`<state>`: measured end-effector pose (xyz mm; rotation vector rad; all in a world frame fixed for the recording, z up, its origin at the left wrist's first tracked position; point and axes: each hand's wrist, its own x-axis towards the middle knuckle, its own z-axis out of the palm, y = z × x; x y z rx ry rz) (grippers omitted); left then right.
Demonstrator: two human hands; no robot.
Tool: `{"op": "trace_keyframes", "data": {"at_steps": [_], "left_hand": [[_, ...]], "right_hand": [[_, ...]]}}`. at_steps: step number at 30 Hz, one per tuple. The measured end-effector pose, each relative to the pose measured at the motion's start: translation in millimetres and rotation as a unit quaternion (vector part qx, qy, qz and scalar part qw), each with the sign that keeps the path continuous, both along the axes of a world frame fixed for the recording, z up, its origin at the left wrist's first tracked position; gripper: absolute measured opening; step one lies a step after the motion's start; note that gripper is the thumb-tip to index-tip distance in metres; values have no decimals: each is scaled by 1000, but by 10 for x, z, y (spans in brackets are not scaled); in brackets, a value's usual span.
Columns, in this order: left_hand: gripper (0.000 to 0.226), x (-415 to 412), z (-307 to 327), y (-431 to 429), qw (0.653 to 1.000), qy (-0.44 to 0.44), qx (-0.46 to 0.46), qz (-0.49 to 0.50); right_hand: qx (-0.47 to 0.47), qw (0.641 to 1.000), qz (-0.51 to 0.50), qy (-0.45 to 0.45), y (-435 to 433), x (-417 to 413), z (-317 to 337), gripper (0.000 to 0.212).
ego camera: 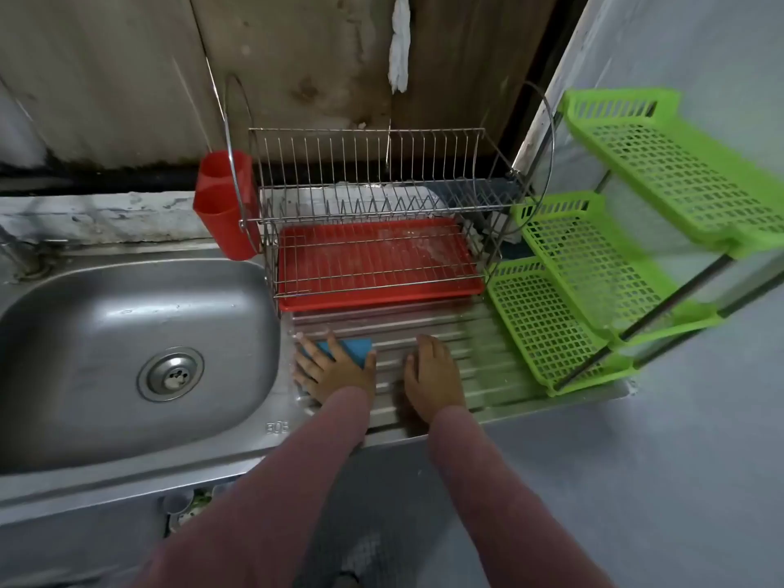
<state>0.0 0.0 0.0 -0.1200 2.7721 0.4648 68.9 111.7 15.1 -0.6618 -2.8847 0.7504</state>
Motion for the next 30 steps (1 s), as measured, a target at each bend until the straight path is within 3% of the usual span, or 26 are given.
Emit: {"op": "trace_keyframes", "data": {"at_steps": [6,11,15,22,30], "left_hand": [[77,-52,-70,-108,996,52,-35,-62],[54,-84,-38,-255,990,79,15,-115],[51,-129,66,-428,980,109,43,-158],[49,-396,381,-1060,969,122,202,-77],[46,-620,447,-2272,976,106,187,-12]], "right_hand": [[-4,1000,-8,-4,33,-120,25,41],[-19,1000,2,12,-87,-239,9,32],[-22,999,21,14,-238,-336,9,34],[-11,998,64,-17,-671,-499,8,49],[-10,994,103,-15,-1631,-731,51,44]]}}
